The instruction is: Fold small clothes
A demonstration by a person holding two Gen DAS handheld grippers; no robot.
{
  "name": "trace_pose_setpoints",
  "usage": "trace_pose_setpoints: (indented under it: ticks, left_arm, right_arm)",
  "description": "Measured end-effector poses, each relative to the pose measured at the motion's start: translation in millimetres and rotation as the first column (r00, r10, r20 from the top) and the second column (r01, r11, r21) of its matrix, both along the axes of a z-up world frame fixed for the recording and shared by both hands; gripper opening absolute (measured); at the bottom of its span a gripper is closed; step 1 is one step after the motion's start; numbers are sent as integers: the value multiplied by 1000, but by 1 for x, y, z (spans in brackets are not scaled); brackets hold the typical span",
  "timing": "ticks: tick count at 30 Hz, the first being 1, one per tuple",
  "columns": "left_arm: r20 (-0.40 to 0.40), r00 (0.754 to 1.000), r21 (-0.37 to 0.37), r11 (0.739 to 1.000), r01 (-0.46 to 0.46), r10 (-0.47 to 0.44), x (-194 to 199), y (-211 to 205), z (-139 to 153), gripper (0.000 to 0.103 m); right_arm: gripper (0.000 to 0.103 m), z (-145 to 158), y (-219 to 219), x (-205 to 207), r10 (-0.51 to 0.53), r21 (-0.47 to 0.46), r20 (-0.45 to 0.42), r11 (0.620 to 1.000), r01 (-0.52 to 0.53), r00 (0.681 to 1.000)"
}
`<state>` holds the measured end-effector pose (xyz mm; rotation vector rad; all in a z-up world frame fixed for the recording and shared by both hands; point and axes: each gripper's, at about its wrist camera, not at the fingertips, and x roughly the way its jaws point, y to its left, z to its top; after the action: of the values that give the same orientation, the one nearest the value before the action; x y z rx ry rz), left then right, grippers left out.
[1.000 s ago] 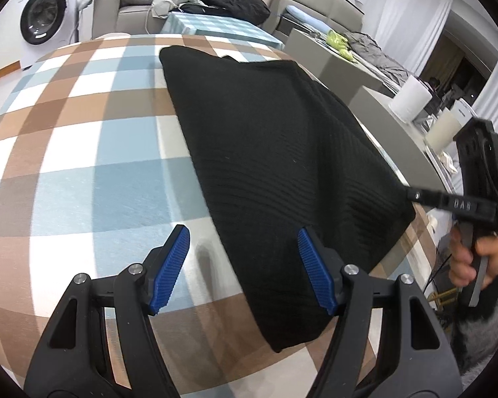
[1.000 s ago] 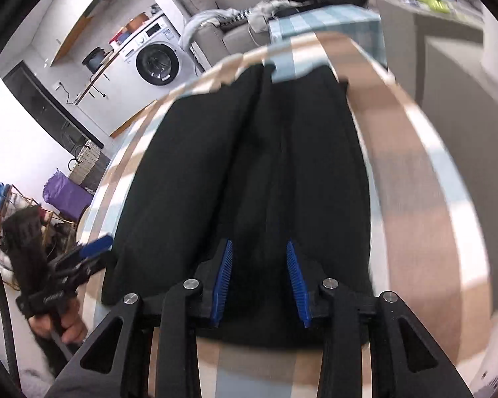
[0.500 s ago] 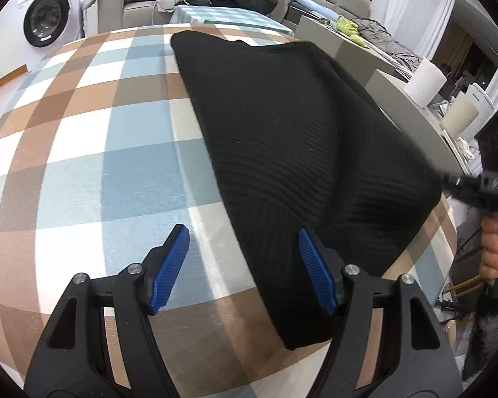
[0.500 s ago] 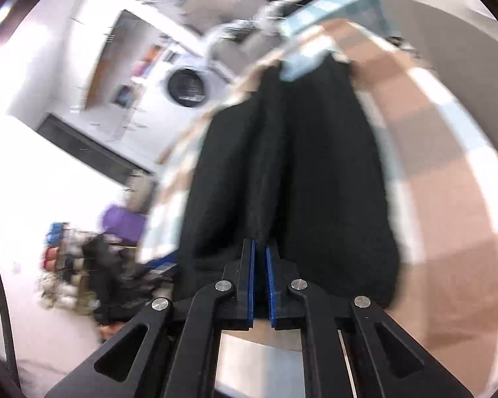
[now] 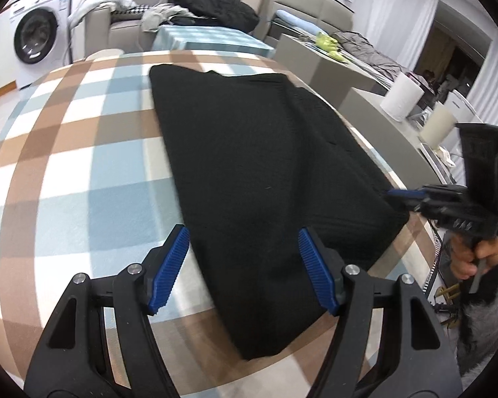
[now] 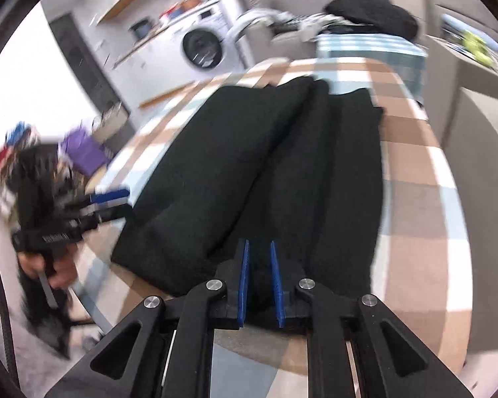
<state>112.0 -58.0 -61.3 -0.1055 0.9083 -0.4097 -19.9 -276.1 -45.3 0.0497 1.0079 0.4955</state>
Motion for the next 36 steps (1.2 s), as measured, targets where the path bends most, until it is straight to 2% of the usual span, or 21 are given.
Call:
trace_pose_setpoints:
  ticks: [2,8,13,15,17,18,20,23,24,26,30,32,36]
  left_arm:
    - [-2,1000,0,1000,27,-27,2,-10,-1,66]
    - [-39,997,15,997,74,-74,9,-32,-12,66]
    - [-55,995,27,996,85,-83,16,-41,-16,66]
    - [-73,994,42,996,84,-81,19,-44,-21,66]
    - [-79,994,48,996,80,-76,20,-45,-24,66]
    - [-77,994,51,995,81,-77,20,-45,-24,66]
    - [-74,994,60,995,81,-77,19,-46,-25,66]
    - [-78,995,52,996,74,-69,19,-42,-25,66]
    - [-78,995,50,996,73,-69,18,-41,-25,66]
    - [-78,994,41,996,74,-71,17,-39,-25,66]
    - [-74,995,40,997,72,-69,16,-37,-25,66]
    - [-74,995,37,997,71,-68,15,-37,-24,66]
    - [-70,996,24,998,65,-63,10,-31,-22,66]
  right_arm:
    - [25,-14,8,1,56,-20,-44,998,-57,997]
    - [28,-22,17,-7,154,-96,-42,983,-157,987]
    - [31,-26,20,-2,215,-108,-45,970,-219,975]
    - [28,-27,21,-7,245,-135,-28,960,-246,969]
    - [13,-27,24,-12,260,-157,-14,953,-259,966]
    - [9,-26,22,-13,253,-154,-10,955,-252,967]
    - [6,-21,15,-18,235,-113,9,966,-233,972]
    - [6,-6,-12,-27,181,55,64,981,-185,981]
    - [5,-6,-25,-29,151,144,48,977,-156,987]
    - [5,-18,-41,-35,92,245,-2,966,-88,996]
    - [5,-38,-43,-45,41,254,-75,967,-21,996]
    - [6,-36,-44,-47,20,213,-83,977,-2,996]
    - [17,-14,-45,-40,-26,182,-4,983,26,1000]
